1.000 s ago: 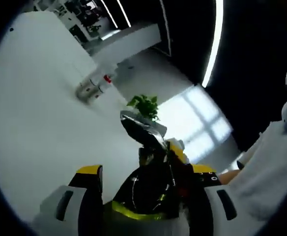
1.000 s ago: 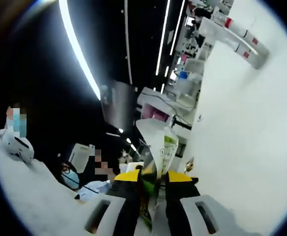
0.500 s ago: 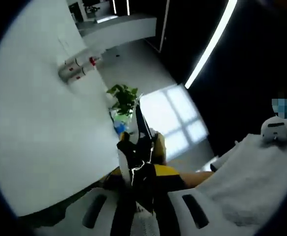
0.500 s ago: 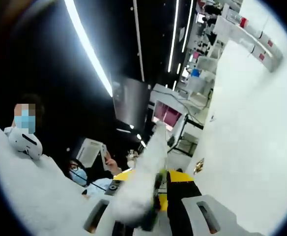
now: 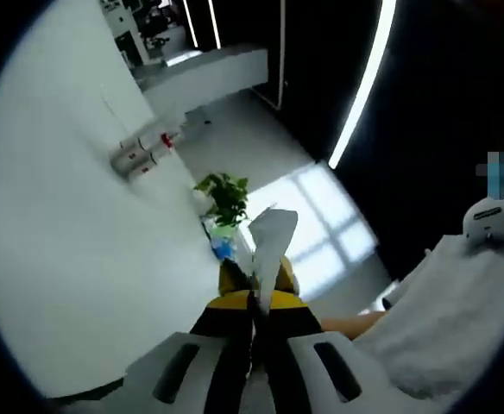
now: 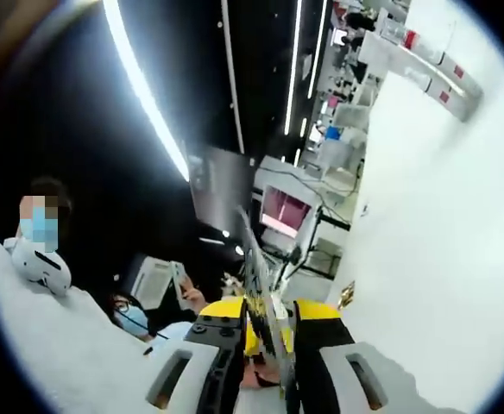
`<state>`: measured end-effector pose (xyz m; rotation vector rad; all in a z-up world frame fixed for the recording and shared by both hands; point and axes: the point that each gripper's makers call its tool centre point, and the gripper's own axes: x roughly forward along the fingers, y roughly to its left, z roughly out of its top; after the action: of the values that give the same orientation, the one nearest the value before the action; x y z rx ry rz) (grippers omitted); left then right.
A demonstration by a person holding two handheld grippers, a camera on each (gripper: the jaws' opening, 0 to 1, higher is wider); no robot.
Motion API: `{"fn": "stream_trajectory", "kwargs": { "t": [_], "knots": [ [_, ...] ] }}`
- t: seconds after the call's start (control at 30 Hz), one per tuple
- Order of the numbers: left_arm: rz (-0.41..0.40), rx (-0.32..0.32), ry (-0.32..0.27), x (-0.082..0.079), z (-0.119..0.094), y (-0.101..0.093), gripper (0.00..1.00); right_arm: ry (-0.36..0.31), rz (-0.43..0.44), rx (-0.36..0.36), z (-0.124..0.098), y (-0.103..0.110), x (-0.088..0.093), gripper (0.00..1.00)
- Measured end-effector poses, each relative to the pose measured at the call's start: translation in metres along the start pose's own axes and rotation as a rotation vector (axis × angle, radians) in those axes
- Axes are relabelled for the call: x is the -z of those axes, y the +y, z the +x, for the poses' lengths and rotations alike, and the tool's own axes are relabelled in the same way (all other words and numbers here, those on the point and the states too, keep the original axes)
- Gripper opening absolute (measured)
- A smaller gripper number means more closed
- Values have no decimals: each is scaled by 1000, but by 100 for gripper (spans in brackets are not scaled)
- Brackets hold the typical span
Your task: Arrange the skincare products in the storage area until every visible bottle or jar stands upright without overlapping.
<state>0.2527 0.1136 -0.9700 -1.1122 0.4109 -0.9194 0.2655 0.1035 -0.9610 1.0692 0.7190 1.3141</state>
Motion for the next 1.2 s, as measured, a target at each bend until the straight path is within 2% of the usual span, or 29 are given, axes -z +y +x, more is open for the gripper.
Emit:
{"fn": "stream_trajectory", "kwargs": {
  "t": [0.17, 0.27, 0.33, 0.4, 0.47, 0.6, 0.7, 0.8, 0.87, 0.9, 0.93, 0.97, 1.07, 1.2],
  "knots": [
    [-60, 5, -112, -20, -9, 2, 0, 23, 20, 14, 1, -4, 11, 22],
    [-72, 17, -124, -22, -9, 0, 0, 56, 5, 26, 6, -6, 20, 16],
    [-61, 9, -108, -19, -7, 1, 0, 60, -11, 17, 10, -3, 22, 9],
    [-59, 6, -106, -18, -7, 2, 0, 59, -31, 30, 12, -2, 21, 8],
    [-66, 11, -119, -21, -8, 1, 0, 60, -28, 16, 11, -1, 20, 3],
    [-72, 4, -109, -19, -4, 1, 0, 110, -27, 8, 8, 4, 20, 0],
    [-65, 12, -87, -15, -2, -1, 1, 169, 15, 10, 2, 4, 21, 0],
    [-76, 2, -27, -5, 0, 3, 4, 255, -30, 18, -4, 6, 27, 0],
    [-92, 11, -70, -11, 0, 1, 4, 352, -8, 4, -12, 10, 36, 0],
    [-105, 21, -72, -11, -1, 0, 6, 373, 1, -6, -14, 13, 38, 0],
    [-128, 31, -92, -15, -1, -1, 8, 434, 20, -27, -20, 18, 44, 0],
    [-126, 38, -95, -15, -1, -2, 7, 449, 20, -19, -22, 19, 45, 0],
    [-133, 74, -54, -7, 4, -10, 8, 492, 41, -65, -28, 31, 42, 0],
    [-69, 89, 19, 7, 9, -17, 11, 633, 83, -55, -41, 36, 50, 0]
  ]
}}
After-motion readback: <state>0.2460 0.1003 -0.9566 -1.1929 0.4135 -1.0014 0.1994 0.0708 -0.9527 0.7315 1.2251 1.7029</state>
